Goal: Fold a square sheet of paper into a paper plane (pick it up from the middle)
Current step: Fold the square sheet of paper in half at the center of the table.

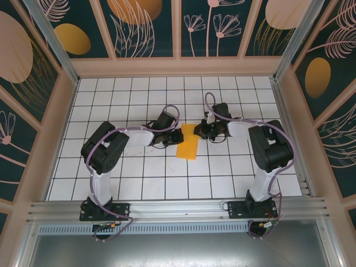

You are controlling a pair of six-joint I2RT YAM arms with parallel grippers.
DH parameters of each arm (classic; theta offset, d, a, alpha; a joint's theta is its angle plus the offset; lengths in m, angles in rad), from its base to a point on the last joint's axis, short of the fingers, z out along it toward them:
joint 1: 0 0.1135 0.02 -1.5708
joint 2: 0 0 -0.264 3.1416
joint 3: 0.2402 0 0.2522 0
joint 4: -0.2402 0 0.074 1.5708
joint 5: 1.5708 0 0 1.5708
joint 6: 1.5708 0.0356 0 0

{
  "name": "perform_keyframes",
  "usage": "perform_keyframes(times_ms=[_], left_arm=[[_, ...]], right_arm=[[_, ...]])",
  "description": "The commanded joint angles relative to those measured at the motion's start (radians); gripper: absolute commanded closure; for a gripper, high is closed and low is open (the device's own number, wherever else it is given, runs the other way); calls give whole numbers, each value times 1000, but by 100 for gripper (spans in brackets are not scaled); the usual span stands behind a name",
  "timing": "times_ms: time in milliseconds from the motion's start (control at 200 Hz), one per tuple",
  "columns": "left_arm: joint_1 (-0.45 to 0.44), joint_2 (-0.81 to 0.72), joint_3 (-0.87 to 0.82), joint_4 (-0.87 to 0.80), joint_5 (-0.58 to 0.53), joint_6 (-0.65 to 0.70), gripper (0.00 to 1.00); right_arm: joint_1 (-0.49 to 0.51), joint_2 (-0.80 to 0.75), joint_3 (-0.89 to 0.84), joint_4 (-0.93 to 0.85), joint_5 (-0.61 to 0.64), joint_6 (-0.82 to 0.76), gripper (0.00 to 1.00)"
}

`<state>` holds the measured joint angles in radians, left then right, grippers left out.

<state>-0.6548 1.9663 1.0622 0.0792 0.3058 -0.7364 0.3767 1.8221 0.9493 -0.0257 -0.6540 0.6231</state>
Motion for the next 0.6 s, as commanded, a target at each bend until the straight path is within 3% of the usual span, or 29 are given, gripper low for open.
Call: perform_keyframes(times_ms=[0,285,595], left_arm=[[3,26,-43,-116,-59,19,100],[3,29,-39,-119,-58,22,100],[2,29,-42,-115,-57,20,100]], right_arm=[[11,-1,-50,36,-1,22,100],[14,23,-120,50,37,21,100],[37,-121,-128,42,-10,15,100]])
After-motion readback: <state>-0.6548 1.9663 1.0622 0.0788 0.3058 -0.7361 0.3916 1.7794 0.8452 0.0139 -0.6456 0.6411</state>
